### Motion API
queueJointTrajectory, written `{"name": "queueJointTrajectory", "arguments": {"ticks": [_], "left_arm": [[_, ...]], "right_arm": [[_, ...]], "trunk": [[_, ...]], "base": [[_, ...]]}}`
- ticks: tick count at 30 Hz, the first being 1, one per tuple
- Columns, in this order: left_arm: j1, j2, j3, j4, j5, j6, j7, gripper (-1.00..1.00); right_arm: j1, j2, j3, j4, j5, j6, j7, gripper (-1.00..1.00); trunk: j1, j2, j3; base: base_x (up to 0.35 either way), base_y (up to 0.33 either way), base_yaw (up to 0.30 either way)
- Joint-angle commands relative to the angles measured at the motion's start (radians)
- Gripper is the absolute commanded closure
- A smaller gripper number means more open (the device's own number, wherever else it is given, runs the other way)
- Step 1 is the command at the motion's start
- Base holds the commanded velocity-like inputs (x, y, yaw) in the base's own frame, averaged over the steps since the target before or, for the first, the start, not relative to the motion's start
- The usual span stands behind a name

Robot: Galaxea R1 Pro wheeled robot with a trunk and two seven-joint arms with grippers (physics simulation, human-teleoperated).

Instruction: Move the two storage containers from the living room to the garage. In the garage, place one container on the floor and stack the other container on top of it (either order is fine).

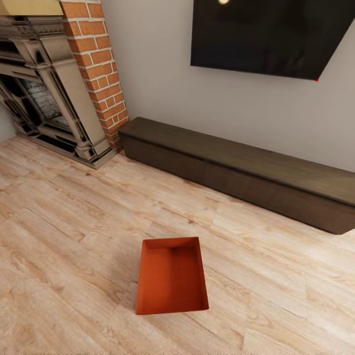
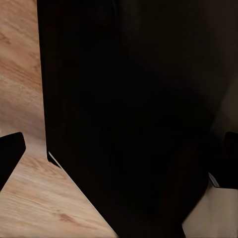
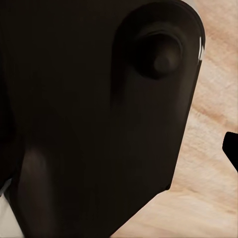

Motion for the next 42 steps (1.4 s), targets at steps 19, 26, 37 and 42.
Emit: {"name": "queueJointTrajectory", "arguments": {"ticks": [19, 26, 37, 42], "left_arm": [[0.000, 0.000, 0.000, 0.001, 0.008, -0.002, 0.002, -1.00], [-0.001, 0.000, 0.000, 0.001, 0.008, -0.002, 0.002, -1.00], [-0.001, 0.000, 0.000, 0.001, 0.008, -0.002, 0.002, -1.00], [0.000, 0.000, 0.000, 0.001, 0.008, -0.002, 0.002, -1.00]], "right_arm": [[-0.001, -0.001, 0.008, 0.003, -0.009, -0.006, -0.002, -1.00], [-0.001, -0.001, 0.008, 0.003, -0.009, -0.007, -0.003, -1.00], [-0.001, -0.001, 0.007, 0.004, -0.010, -0.007, -0.007, -1.00], [-0.001, -0.002, 0.008, 0.003, -0.009, -0.007, -0.003, -1.00]], "trunk": [[0.000, 0.000, -0.018], [0.000, 0.000, -0.018], [0.000, 0.000, -0.018], [0.000, 0.000, -0.018]], "base": [[0.000, 0.000, 0.000], [0.000, 0.000, 0.000], [0.000, 0.000, 0.000], [0.000, 0.000, 0.000]]}}
